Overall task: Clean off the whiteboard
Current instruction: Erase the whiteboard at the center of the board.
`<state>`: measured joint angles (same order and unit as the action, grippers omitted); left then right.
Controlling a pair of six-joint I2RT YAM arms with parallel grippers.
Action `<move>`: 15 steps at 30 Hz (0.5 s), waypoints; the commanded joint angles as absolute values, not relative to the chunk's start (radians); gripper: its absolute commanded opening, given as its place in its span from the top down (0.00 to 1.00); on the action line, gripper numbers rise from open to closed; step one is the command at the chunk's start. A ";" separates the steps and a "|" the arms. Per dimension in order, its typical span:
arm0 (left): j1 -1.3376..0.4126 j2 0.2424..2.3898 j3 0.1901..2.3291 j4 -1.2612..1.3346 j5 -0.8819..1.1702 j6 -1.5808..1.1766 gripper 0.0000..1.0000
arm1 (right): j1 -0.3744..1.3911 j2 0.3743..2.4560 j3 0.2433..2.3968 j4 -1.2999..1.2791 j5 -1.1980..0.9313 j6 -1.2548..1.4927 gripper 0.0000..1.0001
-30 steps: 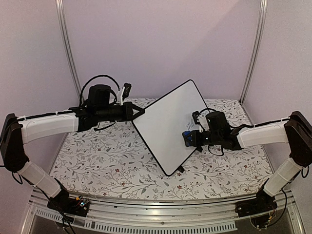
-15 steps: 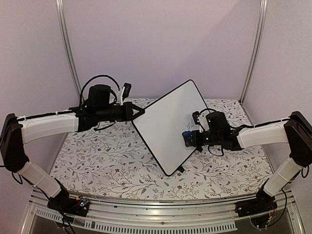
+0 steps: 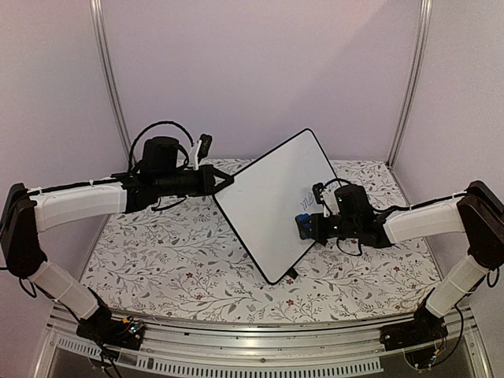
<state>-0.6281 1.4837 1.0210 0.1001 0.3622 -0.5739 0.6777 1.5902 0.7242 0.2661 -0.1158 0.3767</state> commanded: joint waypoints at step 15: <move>-0.652 1.460 1.011 0.114 0.414 -0.537 1.00 | 0.675 1.605 0.680 0.244 -0.139 0.396 0.85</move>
<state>-0.6281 1.4837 1.0206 0.1001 0.3618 -0.5739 0.6777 1.5902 0.7071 0.2886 -0.1188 0.3855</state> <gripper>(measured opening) 0.033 0.258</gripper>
